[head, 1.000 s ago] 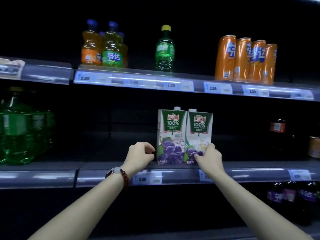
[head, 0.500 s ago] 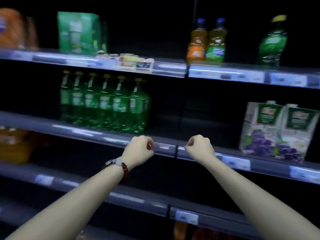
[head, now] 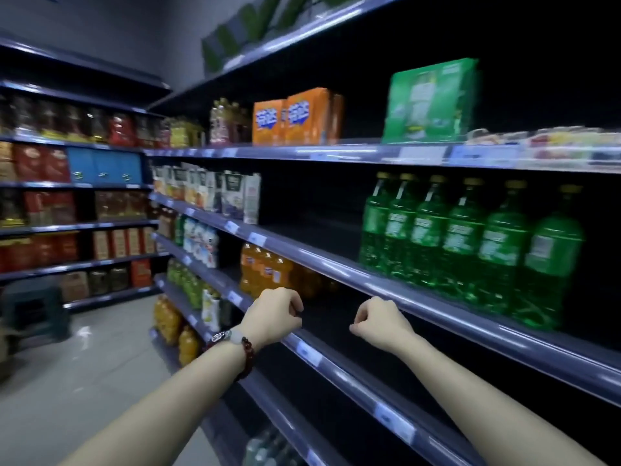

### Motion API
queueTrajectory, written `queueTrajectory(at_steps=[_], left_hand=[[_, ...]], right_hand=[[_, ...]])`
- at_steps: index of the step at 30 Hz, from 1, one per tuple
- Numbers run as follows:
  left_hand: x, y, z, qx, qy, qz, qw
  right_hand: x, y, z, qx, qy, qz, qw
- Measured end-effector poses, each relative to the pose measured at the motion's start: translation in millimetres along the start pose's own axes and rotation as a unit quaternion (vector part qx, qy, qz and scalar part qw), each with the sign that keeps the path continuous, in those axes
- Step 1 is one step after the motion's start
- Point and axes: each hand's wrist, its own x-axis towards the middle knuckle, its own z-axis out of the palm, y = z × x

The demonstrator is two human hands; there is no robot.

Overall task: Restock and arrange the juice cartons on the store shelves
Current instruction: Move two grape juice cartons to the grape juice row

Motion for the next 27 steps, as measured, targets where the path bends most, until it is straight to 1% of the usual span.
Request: queueTrajectory(at_steps=[4, 8, 14, 18, 21, 27], left_hand=[[28, -71, -25, 0.01, 0.007, -0.05, 0.999], [73, -130, -58, 0.036, 0.005, -0.098, 0.995], [136, -210, -102, 0.074, 0.013, -0.14, 0.987], [175, -265, -110, 0.074, 0.02, -0.167, 0.983], [208, -303, -112, 0.062, 0.027, -0.17, 0.983], [282, -384, -109, 0.032, 0.028, -0.137, 0.99]], right_hand=[[65, -64, 40, 0.014, -0.036, -0.06, 0.997], [141, -122, 65, 0.031, -0.073, -0.112, 0.99], [244, -195, 91, 0.053, -0.061, -0.155, 0.985], [298, -223, 117, 0.07, -0.057, -0.156, 0.984], [336, -236, 134, 0.078, -0.043, -0.148, 0.985], [410, -264, 159, 0.083, 0.016, -0.09, 0.992]])
